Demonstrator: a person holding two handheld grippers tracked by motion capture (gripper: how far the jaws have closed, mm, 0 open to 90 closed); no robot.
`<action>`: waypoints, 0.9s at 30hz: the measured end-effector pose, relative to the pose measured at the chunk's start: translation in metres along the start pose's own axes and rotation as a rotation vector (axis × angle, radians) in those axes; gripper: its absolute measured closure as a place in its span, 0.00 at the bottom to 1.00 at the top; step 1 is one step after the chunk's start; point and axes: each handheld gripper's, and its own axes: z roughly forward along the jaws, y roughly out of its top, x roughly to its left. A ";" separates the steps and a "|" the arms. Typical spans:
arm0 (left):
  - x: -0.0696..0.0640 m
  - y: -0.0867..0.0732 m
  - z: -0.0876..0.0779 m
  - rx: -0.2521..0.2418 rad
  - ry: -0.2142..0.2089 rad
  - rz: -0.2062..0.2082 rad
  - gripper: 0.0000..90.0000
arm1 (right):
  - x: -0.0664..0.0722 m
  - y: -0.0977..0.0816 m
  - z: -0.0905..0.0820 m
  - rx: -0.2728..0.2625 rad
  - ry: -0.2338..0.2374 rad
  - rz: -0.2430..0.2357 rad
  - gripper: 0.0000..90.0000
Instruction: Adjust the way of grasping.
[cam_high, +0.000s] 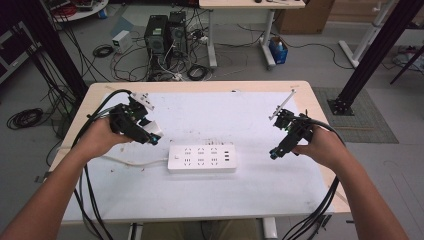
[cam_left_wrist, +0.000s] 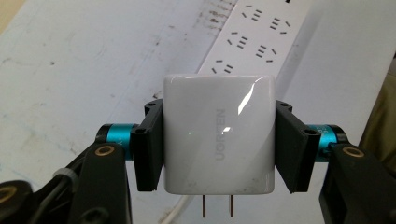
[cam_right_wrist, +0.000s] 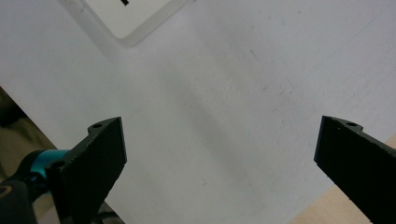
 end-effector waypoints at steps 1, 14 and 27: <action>-0.002 0.003 0.002 0.005 -0.005 0.013 0.47 | 0.001 0.001 -0.001 -0.016 0.009 0.015 0.02; -0.018 0.036 0.025 0.016 -0.073 0.128 0.47 | 0.011 0.012 0.006 -0.098 0.041 0.211 0.04; -0.035 0.048 0.049 -0.160 -0.096 0.199 0.47 | 0.023 0.028 0.011 -0.189 0.216 0.351 0.04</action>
